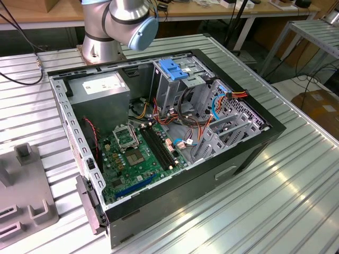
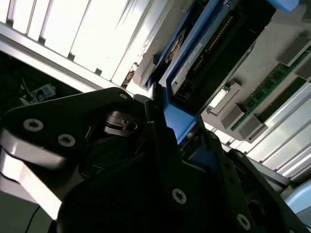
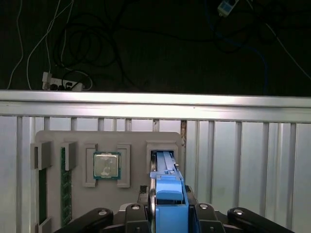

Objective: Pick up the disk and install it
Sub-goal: 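Pick up the disk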

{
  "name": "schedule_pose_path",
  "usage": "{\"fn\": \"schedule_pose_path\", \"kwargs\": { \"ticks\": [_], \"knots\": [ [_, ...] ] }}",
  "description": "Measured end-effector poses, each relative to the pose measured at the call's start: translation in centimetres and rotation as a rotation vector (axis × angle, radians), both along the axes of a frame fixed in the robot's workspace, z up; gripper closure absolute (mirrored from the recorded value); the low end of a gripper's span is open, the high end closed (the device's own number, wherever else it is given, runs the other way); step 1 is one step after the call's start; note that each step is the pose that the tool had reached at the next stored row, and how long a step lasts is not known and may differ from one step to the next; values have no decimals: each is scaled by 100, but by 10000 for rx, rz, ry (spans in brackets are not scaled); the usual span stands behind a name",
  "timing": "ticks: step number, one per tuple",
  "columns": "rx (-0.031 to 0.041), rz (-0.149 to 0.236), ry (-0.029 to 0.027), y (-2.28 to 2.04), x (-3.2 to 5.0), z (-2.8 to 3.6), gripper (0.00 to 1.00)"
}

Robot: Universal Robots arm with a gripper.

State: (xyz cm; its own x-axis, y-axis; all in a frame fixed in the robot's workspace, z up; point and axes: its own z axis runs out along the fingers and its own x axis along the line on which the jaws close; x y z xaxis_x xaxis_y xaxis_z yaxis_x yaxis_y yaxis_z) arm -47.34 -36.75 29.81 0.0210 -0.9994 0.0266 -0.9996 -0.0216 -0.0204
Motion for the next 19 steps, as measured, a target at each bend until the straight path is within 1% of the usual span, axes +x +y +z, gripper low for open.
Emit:
{"fn": "schedule_pose_path", "kwargs": {
  "ticks": [1, 11, 17, 19],
  "knots": [
    [-1, -334, 3, 0, 0, -10, 63],
    [3, -413, -7, 0, 1, -7, 63],
    [1, -413, -2, 0, 0, 193, 63],
    [2, -413, -1, 0, 0, 239, 63]
  ]
}}
